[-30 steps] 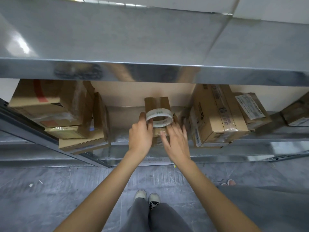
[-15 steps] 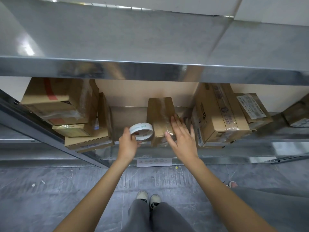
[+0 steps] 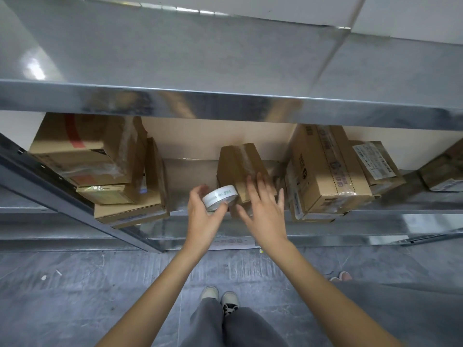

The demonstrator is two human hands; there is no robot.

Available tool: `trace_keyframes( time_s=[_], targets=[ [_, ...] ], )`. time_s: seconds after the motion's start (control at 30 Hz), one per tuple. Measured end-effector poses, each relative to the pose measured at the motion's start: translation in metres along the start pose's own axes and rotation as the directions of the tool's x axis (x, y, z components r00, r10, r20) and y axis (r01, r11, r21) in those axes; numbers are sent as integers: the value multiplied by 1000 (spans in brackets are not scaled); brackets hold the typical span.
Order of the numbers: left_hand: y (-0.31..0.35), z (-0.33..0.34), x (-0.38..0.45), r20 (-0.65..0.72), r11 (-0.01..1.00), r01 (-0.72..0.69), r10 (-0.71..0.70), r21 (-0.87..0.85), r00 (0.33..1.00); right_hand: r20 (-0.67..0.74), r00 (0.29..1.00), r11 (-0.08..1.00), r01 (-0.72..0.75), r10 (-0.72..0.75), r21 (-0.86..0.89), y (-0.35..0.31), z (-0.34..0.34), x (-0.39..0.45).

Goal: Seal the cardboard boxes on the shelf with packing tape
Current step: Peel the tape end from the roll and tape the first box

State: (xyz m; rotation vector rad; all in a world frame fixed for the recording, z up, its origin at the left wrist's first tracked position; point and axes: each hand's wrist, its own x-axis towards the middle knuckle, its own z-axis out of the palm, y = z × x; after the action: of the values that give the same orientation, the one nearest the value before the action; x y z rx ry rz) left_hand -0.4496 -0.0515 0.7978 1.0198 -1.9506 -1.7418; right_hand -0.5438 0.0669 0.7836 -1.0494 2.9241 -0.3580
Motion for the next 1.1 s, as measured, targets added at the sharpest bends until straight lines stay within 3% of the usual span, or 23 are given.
trace_keyframes(
  time_s=[0.1, 0.17, 0.27, 0.37, 0.5, 0.7, 0.8, 0.97, 1.1],
  targets=[
    [14, -2, 3, -41, 993, -106, 108, 52, 993, -7, 998, 987, 68, -68, 145, 16, -1, 8],
    [21, 1, 15, 74, 983, -110, 100, 149, 992, 13, 993, 968, 113, -119, 225, 24, -6, 12],
    [22, 14, 31, 301, 975, 54, -119, 214, 946, 67, 987, 953, 124, -147, 275, 35, -10, 20],
    [17, 27, 29, 401, 964, 260, -262, 62, 878, 126, 985, 958, 83, -121, 276, 46, -15, 32],
    [22, 34, 24, 424, 974, 214, -226, 77, 877, 206, 968, 959, 88, -147, 270, 54, -20, 41],
    [9, 40, 12, 368, 936, 199, -302, 291, 879, 220, 963, 952, 85, -154, 295, 54, -19, 42],
    [6, 37, 3, 322, 934, 311, -353, 177, 879, 228, 958, 949, 103, -176, 298, 55, -18, 41],
    [8, 38, 6, 333, 955, 134, -221, 265, 917, 251, 955, 939, 70, -161, 337, 55, -24, 48],
    [11, 31, 4, 433, 968, 218, -252, 127, 865, 293, 939, 937, 72, -179, 343, 58, -26, 52]
  ],
)
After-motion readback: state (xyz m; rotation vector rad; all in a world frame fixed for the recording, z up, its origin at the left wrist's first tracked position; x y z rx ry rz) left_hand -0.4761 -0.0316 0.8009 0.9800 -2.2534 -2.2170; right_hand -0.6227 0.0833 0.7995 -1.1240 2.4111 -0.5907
